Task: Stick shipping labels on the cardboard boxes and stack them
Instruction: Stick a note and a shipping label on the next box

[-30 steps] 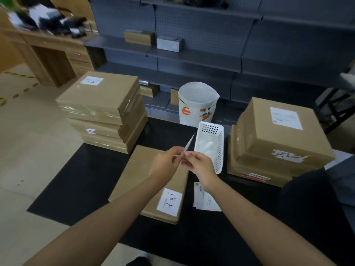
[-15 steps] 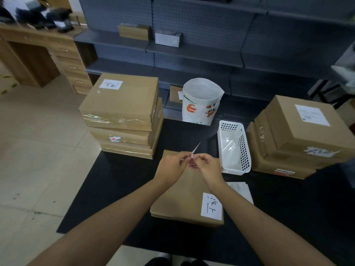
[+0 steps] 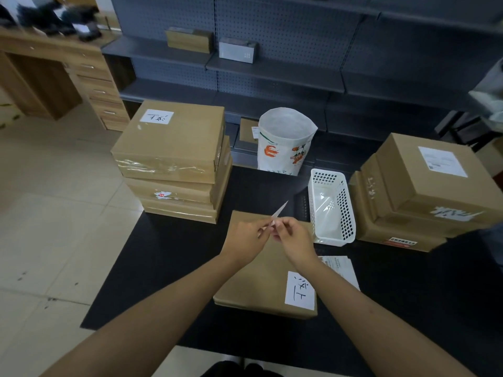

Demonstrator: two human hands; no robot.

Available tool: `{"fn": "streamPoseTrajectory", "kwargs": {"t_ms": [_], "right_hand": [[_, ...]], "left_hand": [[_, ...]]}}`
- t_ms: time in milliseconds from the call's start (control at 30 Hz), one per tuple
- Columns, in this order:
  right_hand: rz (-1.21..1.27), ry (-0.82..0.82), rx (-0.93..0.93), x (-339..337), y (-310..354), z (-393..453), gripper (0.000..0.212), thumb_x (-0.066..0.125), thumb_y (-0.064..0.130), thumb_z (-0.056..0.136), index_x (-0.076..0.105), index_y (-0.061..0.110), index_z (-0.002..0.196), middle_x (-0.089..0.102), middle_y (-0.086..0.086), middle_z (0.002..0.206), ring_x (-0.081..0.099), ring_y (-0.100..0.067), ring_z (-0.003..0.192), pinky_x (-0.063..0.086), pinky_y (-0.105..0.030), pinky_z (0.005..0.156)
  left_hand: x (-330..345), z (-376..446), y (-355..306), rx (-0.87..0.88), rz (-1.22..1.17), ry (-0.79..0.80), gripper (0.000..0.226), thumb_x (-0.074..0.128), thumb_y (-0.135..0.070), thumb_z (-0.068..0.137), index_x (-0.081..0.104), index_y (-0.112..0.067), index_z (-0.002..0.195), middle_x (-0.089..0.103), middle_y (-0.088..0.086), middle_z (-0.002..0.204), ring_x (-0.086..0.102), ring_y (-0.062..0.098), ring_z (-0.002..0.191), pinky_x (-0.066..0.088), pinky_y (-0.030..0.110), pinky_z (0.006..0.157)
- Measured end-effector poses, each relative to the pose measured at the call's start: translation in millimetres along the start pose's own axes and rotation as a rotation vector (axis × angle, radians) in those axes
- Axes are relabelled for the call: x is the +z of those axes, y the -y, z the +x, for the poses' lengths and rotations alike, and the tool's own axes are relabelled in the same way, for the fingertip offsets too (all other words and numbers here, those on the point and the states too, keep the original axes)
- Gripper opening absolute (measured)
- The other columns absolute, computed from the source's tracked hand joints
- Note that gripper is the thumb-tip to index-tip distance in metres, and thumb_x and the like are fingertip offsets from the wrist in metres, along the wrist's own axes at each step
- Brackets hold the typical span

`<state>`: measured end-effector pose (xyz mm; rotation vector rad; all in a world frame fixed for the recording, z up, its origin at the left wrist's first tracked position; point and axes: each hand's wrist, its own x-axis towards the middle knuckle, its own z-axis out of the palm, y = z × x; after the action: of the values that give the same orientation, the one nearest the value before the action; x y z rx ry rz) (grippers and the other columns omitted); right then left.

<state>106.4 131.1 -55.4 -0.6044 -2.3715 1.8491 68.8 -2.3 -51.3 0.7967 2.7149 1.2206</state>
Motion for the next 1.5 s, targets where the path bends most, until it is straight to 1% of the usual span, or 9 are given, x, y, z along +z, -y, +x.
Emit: {"fn": "streamPoseTrajectory", "kwargs": {"t_ms": [67, 200, 333, 433, 767, 967, 1133, 1300, 1500], "right_hand": [[-0.081, 0.004, -0.024, -1, -1, 1, 0.011, 0.052, 0.023, 0.099, 0.06, 0.022, 0.091, 0.065, 0.004, 0.088, 0.064, -0.013, 0.085, 0.051, -0.019, 0.078], [-0.194, 0.006, -0.076, -3, -1, 4, 0.01, 0.052, 0.021, 0.098, 0.06, 0.018, 0.093, 0.062, 0.006, 0.087, 0.057, -0.003, 0.079, 0.041, -0.004, 0.066], [-0.271, 0.024, -0.129, -6, -3, 3, 0.009, 0.053, 0.017, 0.097, 0.061, 0.018, 0.092, 0.064, 0.002, 0.095, 0.057, -0.003, 0.084, 0.039, 0.0, 0.068], [-0.247, 0.009, -0.121, -9, -2, 4, 0.011, 0.054, 0.018, 0.097, 0.064, 0.015, 0.096, 0.065, -0.001, 0.098, 0.058, -0.005, 0.086, 0.039, 0.0, 0.069], [-0.313, 0.015, -0.163, -21, -2, 5, 0.012, 0.058, 0.017, 0.095, 0.068, 0.012, 0.095, 0.065, 0.001, 0.092, 0.057, -0.002, 0.081, 0.041, -0.003, 0.069], [-0.297, -0.006, -0.167, -19, 6, 3, 0.009, 0.06, 0.019, 0.093, 0.064, 0.011, 0.09, 0.061, -0.002, 0.093, 0.055, -0.001, 0.077, 0.04, -0.002, 0.065], [-0.22, -0.043, -0.086, -15, 14, 4, 0.007, 0.058, 0.017, 0.093, 0.059, 0.013, 0.087, 0.06, 0.004, 0.082, 0.053, -0.006, 0.073, 0.039, -0.005, 0.06], [-0.173, -0.031, -0.036, -8, 23, 6, 0.016, 0.053, 0.011, 0.093, 0.054, 0.019, 0.079, 0.057, 0.003, 0.073, 0.051, -0.009, 0.066, 0.038, -0.007, 0.053], [-0.163, 0.016, -0.01, -7, 28, 9, 0.019, 0.052, 0.011, 0.093, 0.055, 0.023, 0.077, 0.058, 0.003, 0.075, 0.052, -0.011, 0.069, 0.041, -0.02, 0.062]], "left_hand": [[2, 0, -3, 0.027, -0.017, -0.003, 0.027, 0.051, -0.024, 0.099, 0.068, -0.018, 0.118, 0.072, -0.001, 0.105, 0.066, 0.014, 0.091, 0.046, 0.02, 0.077], [4, 0, -4, 0.011, -0.055, -0.013, 0.026, 0.052, -0.022, 0.099, 0.069, -0.015, 0.117, 0.072, 0.0, 0.106, 0.066, 0.012, 0.092, 0.046, 0.018, 0.079], [4, 3, -2, -0.031, -0.089, -0.018, 0.024, 0.053, -0.02, 0.098, 0.07, -0.014, 0.113, 0.073, 0.0, 0.096, 0.061, 0.008, 0.077, 0.042, 0.01, 0.068], [4, 5, -4, -0.023, -0.103, 0.049, 0.028, 0.052, -0.027, 0.098, 0.069, -0.015, 0.117, 0.072, -0.003, 0.106, 0.064, 0.008, 0.093, 0.045, 0.014, 0.08], [14, 13, -1, 0.021, -0.043, 0.057, 0.024, 0.053, -0.019, 0.097, 0.074, -0.008, 0.103, 0.073, 0.005, 0.088, 0.065, 0.013, 0.076, 0.052, 0.032, 0.075], [13, 18, -7, -0.125, -0.19, 0.052, 0.023, 0.052, -0.02, 0.096, 0.074, -0.016, 0.103, 0.07, -0.004, 0.084, 0.063, 0.007, 0.076, 0.048, 0.019, 0.068], [10, 21, -7, -0.178, -0.272, -0.004, 0.02, 0.057, -0.021, 0.093, 0.074, -0.015, 0.1, 0.071, -0.005, 0.087, 0.065, 0.006, 0.08, 0.051, 0.023, 0.072], [4, 25, -6, -0.167, -0.25, 0.039, 0.02, 0.058, -0.02, 0.092, 0.072, -0.016, 0.105, 0.072, -0.005, 0.095, 0.065, 0.004, 0.087, 0.053, 0.025, 0.081], [-7, 24, -3, -0.149, -0.191, 0.079, 0.021, 0.056, -0.026, 0.093, 0.072, -0.018, 0.105, 0.071, -0.008, 0.095, 0.065, 0.002, 0.086, 0.052, 0.023, 0.08]]}}
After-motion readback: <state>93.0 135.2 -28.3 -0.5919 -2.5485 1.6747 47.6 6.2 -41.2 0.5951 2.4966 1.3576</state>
